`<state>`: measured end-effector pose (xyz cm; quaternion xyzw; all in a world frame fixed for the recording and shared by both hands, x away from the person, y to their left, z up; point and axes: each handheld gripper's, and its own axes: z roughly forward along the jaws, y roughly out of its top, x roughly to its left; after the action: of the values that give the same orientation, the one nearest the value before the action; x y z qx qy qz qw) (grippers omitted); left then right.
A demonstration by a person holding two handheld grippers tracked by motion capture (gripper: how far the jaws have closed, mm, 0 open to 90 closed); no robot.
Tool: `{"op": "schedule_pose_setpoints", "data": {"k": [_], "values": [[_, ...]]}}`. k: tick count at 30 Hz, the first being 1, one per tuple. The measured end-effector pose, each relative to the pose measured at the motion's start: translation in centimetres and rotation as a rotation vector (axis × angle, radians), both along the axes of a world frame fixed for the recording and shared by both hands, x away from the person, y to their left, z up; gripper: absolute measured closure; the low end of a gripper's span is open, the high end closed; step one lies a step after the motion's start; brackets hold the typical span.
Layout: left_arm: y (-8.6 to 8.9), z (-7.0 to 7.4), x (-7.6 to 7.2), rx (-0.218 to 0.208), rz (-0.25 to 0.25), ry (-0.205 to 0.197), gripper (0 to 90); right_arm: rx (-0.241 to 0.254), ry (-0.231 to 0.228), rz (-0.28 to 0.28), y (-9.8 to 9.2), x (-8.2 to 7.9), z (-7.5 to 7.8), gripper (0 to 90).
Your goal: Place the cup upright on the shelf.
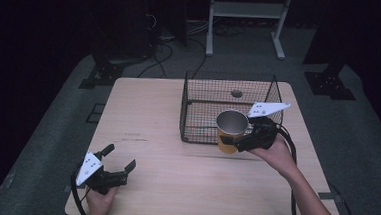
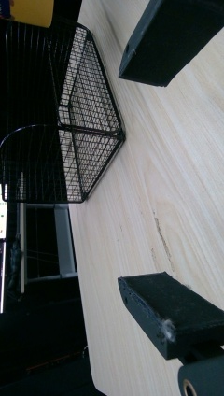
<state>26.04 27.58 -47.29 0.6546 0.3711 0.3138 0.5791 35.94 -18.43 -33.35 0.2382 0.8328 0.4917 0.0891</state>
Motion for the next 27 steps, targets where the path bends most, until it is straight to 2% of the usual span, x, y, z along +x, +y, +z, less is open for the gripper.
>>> {"op": "schedule_pose_setpoints", "data": {"k": [8,27], "values": [[0.0,0.0,0.0,-0.001,-0.001,0.0,2.2,0.015,0.016,0.004,0.0,1.6,0.8,13.5],[0.1,0.0,0.0,-0.006,-0.005,-0.001,2.2,-0.012,0.025,-0.01,0.8,6.2,2.5,13.3]]}}
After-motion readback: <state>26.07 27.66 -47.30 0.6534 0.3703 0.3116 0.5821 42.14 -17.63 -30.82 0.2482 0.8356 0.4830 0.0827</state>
